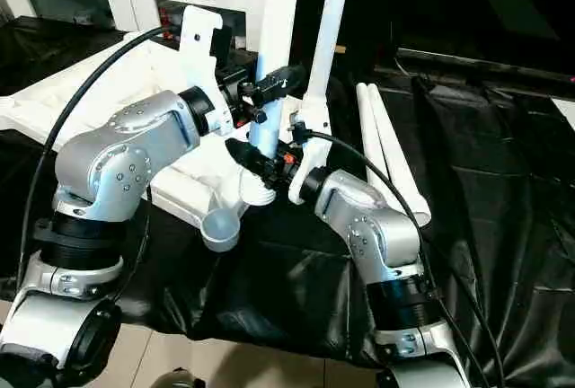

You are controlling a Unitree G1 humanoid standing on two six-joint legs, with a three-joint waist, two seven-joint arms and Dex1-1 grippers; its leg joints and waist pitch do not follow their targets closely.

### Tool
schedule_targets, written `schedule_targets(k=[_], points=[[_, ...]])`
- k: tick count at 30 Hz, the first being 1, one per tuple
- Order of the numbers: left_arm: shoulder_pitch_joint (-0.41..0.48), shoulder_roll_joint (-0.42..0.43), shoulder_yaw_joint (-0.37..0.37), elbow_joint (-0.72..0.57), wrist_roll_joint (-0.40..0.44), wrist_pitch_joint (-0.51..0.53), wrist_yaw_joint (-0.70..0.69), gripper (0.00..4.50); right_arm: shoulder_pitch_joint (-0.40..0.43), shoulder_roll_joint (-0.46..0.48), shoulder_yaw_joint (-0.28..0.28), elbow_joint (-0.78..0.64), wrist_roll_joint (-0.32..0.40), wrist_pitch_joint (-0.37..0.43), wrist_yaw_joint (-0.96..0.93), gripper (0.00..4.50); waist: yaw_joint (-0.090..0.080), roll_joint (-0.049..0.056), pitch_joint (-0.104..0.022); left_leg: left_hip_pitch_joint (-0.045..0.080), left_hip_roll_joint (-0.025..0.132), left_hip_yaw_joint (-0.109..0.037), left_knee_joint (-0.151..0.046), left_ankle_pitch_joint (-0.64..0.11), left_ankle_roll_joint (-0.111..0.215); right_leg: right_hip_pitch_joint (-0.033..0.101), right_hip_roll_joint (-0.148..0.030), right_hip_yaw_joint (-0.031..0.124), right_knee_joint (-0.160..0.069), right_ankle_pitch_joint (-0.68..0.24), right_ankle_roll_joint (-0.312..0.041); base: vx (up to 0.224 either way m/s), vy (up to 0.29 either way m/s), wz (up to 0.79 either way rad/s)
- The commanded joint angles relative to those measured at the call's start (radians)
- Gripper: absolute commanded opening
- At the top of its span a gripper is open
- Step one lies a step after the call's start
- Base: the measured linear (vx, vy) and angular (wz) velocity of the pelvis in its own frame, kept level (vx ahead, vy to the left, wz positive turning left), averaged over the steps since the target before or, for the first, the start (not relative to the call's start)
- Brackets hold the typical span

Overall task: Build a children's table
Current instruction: Pick table leg

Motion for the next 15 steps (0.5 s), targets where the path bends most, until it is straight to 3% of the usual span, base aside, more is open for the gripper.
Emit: schedule_targets(k=[1, 5, 6, 9, 14, 15], points=[[-0.014, -0.02, 0.052, 0.016, -0.061, 0.015, -0.02, 2.55, 0.009, -0.017, -0.012, -0.057, 0.076, 0.019, 0.095, 1.91, -0.005, 0.005, -0.071, 0.007, 0.03, -0.008, -0.065, -0.056, -0.018, 0.067, -0.071, 0.047, -0.067, 0.056, -0.169, 0.0, 0.0, 0.0], [-0.019, -0.019, 0.095, 0.042, -0.144, 0.031, -0.118, 2.91, 0.031, -0.056, -0.02, -0.092, 0.155, 0.061, 0.214, 1.9, 0.0, 0.005, -0.071, 0.005, 0.03, -0.008, -0.062, -0.041, 0.006, 0.068, -0.071, 0.046, -0.065, 0.083, -0.192, 0.0, 0.0, 0.0], [-0.02, -0.018, 0.105, 0.05, -0.167, 0.041, -0.144, 2.99, 0.034, -0.065, -0.019, -0.095, 0.168, 0.071, 0.24, 1.9, 0.001, 0.0, -0.071, 0.005, 0.028, -0.006, -0.061, -0.041, 0.011, 0.069, -0.072, 0.046, -0.067, 0.067, -0.192, 0.0, 0.0, 0.0], [-0.021, 0.037, 0.107, 0.064, -0.281, 0.129, -0.343, 3.12, 0.046, -0.137, 0.0, -0.117, 0.216, 0.117, 0.393, 1.9, 0.004, 0.004, -0.07, 0.006, 0.028, -0.007, -0.062, -0.051, 0.015, 0.068, -0.073, 0.046, -0.07, 0.023, -0.19, 0.0, 0.0, 0.0], [-0.013, 0.082, 0.085, 0.038, -0.323, 0.171, -0.44, 3.16, 0.049, -0.192, 0.017, -0.135, 0.242, 0.146, 0.477, 1.9, 0.004, 0.008, -0.069, 0.007, 0.032, -0.008, -0.062, -0.063, 0.011, 0.065, -0.075, 0.045, -0.071, 0.007, -0.203, 0.0, 0.0, 0.0], [-0.008, 0.095, 0.075, 0.026, -0.33, 0.179, -0.464, 3.0, 0.049, -0.203, 0.02, -0.138, 0.246, 0.152, 0.492, 1.9, 0.005, 0.009, -0.07, 0.009, 0.031, -0.008, -0.062, -0.061, 0.011, 0.065, -0.075, 0.045, -0.071, 0.007, -0.204, 0.0, 0.0, 0.0]])
